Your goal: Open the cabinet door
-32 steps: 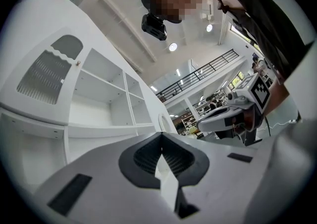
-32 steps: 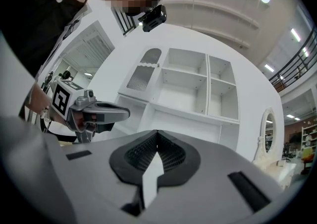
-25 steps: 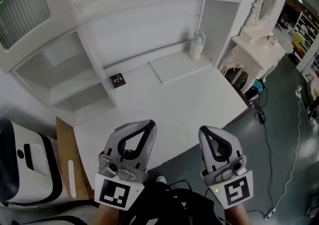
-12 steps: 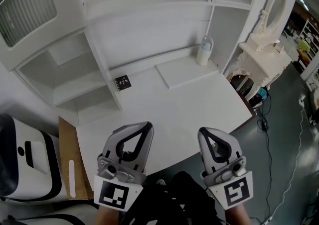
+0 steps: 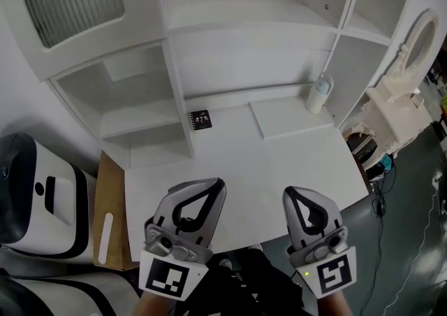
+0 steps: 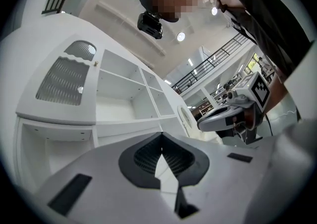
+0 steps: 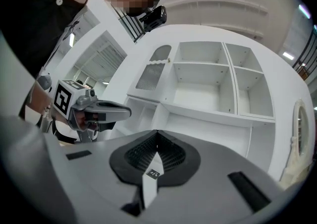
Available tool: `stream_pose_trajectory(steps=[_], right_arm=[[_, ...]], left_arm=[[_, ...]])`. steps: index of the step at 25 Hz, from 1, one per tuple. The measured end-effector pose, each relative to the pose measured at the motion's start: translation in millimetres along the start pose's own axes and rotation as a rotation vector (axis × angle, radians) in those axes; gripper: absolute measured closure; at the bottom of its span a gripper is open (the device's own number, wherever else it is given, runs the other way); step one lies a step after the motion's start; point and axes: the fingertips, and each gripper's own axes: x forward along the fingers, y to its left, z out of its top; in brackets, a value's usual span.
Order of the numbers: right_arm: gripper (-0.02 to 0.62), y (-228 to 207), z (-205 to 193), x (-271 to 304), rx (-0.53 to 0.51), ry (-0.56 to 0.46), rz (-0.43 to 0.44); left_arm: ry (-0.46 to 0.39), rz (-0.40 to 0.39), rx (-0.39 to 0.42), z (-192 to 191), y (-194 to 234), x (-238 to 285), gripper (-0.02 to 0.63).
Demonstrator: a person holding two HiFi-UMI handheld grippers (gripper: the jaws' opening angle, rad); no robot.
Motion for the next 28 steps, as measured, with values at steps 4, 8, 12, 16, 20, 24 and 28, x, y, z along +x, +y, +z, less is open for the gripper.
stream_pose_trajectory(steps=[4,8,12,16,20,24,28], right_arm=[[0.597,-2.5,-0.2,22.3,0.008,-0.036,0.077],[0.597,-8.2,5.4,43.4,0.016,-0.083,0.173],[0.597,-12.5,12.6,61.6,0.020,-0.126,0.257],[0.597,-10.1,16.1,75.1,0.024,-0.157,0.343],[0.597,-3.6,17.5,86.3,0.028,-0.182,0.422],[0.597,0.8,18.7,93.2,0.038,-0.201,0.483],[0.597,0.2,21.7,97.5,0.040,-0.222,0.520]], left_arm=[[0.033,0.075,0.025,-1.1,15.6,-1.5,0.606],[0.068,0.171,0.049,2.1,28.3,0.2,0.606],[0.100,0.251,0.075,5.0,37.4,2.4,0.606],[0.130,0.332,0.089,5.7,43.1,-1.5,0.606],[0.163,0.397,0.108,5.7,47.6,-5.7,0.606],[0.192,0.447,0.123,6.1,49.0,-8.7,0.606],[0.206,0.484,0.140,10.0,49.6,-7.7,0.606]])
